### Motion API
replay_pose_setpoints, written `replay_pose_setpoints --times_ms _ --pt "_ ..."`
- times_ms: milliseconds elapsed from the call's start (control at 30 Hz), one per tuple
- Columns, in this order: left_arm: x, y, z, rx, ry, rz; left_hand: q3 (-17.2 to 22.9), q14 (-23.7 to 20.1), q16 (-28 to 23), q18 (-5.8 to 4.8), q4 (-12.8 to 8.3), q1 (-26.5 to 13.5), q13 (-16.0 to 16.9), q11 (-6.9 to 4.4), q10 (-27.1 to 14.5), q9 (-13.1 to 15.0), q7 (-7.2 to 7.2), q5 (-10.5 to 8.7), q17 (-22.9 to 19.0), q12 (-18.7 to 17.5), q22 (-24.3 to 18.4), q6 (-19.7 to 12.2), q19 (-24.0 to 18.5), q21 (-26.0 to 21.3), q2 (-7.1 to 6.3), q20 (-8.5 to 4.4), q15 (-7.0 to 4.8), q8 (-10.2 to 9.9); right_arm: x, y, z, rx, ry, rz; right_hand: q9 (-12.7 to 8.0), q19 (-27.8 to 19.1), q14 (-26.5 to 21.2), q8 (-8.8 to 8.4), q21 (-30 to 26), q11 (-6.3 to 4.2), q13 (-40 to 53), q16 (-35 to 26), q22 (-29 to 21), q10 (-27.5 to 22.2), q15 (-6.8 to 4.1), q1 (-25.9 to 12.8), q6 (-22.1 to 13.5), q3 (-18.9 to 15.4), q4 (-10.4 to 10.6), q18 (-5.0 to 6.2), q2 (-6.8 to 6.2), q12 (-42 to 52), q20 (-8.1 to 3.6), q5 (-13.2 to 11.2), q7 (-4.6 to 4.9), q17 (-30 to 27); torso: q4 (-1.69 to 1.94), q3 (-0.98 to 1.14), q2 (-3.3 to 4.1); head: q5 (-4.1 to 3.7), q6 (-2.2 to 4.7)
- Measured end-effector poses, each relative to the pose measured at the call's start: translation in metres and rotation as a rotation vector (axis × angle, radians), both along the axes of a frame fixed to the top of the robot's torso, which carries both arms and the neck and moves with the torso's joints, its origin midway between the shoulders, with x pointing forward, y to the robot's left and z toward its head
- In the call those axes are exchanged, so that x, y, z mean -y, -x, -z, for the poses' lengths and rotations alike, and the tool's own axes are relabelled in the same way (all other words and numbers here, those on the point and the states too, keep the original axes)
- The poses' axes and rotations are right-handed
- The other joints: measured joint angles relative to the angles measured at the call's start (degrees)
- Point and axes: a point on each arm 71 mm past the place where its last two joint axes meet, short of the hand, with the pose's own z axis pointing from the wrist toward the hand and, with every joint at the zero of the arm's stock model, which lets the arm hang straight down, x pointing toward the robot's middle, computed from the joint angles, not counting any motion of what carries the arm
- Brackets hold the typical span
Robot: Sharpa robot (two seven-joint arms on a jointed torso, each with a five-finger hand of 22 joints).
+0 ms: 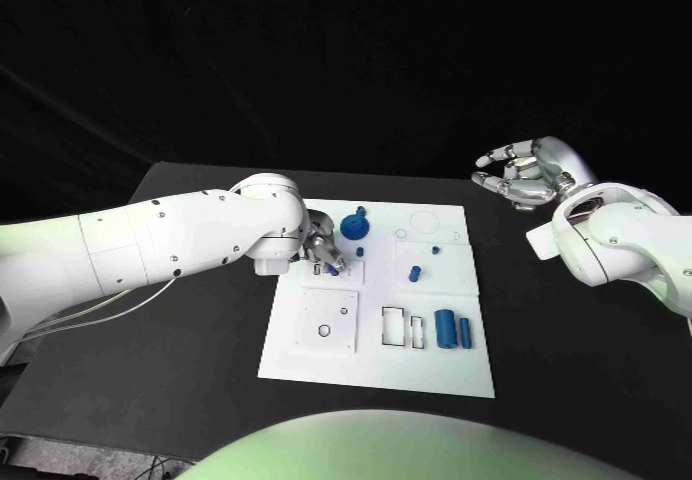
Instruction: Assemble the parts on the task board
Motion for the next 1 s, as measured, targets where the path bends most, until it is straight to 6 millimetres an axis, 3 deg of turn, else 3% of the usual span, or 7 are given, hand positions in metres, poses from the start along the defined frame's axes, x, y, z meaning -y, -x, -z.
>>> replay_pose_setpoints --times_ms 833,1000 --pt "0.0026 -0.0069 0.0002 -0.042 -0.016 0.003 0.0 0.0 0.0 0.0 0.0 0.1 0.0 0.0 0.0 0.0 -0.08 -0.13 0.0 0.0 0.0 -0.1 0.0 0.4 0.11 0.0 0.0 0.6 0.0002 0.0012 -0.0004 0.0 -0.001 -0.001 0.0 0.0 0.0 0.0 0.0 0.0 -0.1 -0.2 0.0 0.0 0.0 0.0 0.0 0.0 0.0 0.0 0.0 0.0 0.0 0.0 0.0 0.0 -0.04 0.0 -0.01 -0.2 0.01" --pt "0.0029 -0.0071 0.0002 -0.044 -0.016 0.004 0.0 0.0 0.0 0.0 0.0 -0.4 0.0 0.0 0.0 0.0 -0.08 -0.31 0.0 0.0 0.0 -0.1 0.0 0.4 0.66 0.0 0.0 0.6 0.0001 0.0012 -0.0004 0.0 -0.001 -0.001 0.0 0.0 0.0 0.0 0.0 0.0 -0.1 -0.2 0.0 0.0 0.0 0.0 0.0 0.0 0.0 0.0 0.0 0.0 0.0 0.0 0.0 0.0 0.0 -0.01 -0.01 -0.24 0.01"
